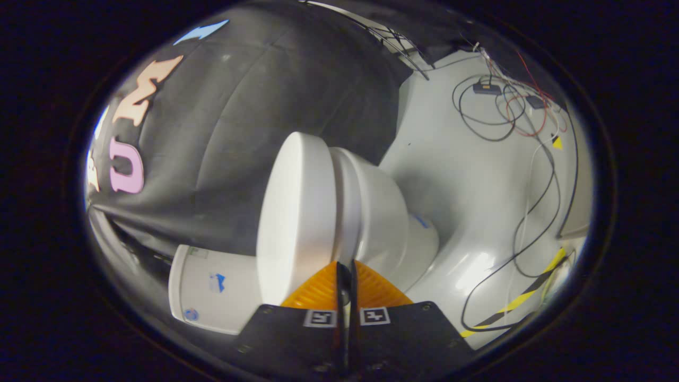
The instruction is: Open the toilet lid.
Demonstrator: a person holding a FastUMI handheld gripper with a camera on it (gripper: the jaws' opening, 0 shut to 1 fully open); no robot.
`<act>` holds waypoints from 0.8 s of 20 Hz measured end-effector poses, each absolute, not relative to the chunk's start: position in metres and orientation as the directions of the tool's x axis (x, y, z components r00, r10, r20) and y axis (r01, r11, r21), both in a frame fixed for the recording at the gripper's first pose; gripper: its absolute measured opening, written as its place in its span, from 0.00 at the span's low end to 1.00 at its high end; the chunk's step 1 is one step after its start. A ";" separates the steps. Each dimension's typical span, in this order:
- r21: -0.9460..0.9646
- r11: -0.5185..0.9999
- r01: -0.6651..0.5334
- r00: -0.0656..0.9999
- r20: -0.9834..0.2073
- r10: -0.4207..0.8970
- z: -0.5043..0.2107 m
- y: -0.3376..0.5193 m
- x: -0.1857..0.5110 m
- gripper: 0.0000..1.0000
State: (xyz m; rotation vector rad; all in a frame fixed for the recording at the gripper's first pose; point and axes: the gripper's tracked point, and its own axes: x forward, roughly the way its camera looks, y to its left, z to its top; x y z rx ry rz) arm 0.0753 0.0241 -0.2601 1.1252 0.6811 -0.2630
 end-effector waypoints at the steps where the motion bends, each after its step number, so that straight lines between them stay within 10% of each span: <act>1: 0.745 0.421 0.517 0.775 -0.617 0.140 -0.256 0.025 0.071 0.02; 16: 0.782 0.375 0.498 0.787 -0.589 0.185 -0.205 0.040 0.071 0.01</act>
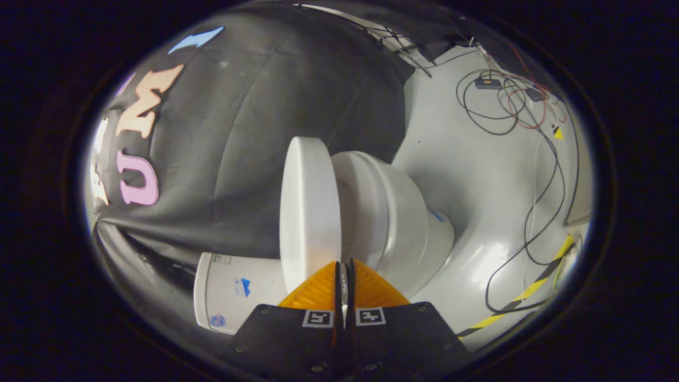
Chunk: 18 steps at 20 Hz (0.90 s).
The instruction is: Open the toilet lid.
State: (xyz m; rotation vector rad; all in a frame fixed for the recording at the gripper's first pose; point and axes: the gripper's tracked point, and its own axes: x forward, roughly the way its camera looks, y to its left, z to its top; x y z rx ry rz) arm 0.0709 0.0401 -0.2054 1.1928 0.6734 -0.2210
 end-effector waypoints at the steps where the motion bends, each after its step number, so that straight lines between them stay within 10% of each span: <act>1: 0.783 0.380 0.493 0.788 -0.587 0.186 -0.200 0.042 0.071 0.01; 18: 0.721 0.607 0.334 0.830 -0.530 0.172 -0.130 0.072 0.078 0.01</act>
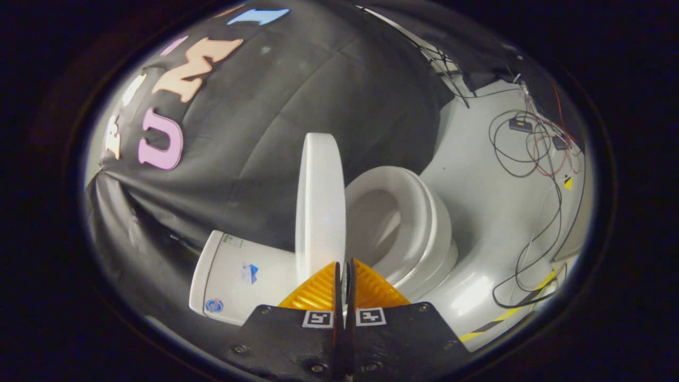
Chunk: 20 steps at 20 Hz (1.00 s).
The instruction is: Open the toilet lid.
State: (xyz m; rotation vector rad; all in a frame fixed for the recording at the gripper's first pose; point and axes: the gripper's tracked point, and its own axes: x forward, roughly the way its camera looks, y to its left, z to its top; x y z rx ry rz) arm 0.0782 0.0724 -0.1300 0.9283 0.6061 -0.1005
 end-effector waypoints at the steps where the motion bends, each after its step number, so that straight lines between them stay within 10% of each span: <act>1: 0.705 0.637 0.310 0.834 -0.523 0.173 -0.125 0.074 0.078 0.01; 20: 0.632 0.766 0.116 0.903 -0.388 0.183 -0.067 0.112 0.081 0.01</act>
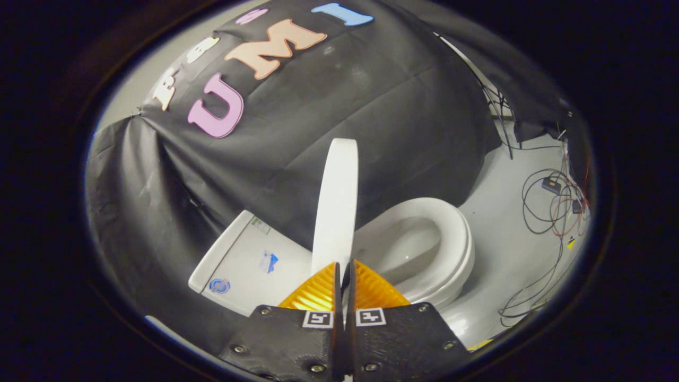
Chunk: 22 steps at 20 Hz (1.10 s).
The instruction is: Open the toilet lid.
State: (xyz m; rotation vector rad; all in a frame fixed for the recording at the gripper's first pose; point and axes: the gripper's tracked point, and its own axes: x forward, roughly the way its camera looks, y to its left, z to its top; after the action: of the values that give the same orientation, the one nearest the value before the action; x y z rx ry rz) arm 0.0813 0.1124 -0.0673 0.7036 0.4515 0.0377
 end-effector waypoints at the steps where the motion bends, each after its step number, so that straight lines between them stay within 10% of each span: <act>1: 0.627 0.772 0.109 0.904 -0.385 0.185 -0.066 0.113 0.082 0.01; 22: 0.462 0.885 0.056 0.928 -0.351 0.124 -0.037 0.145 0.085 0.01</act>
State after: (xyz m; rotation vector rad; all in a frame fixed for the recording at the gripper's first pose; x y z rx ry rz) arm 0.0850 0.1455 -0.0365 0.4856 0.3837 0.0363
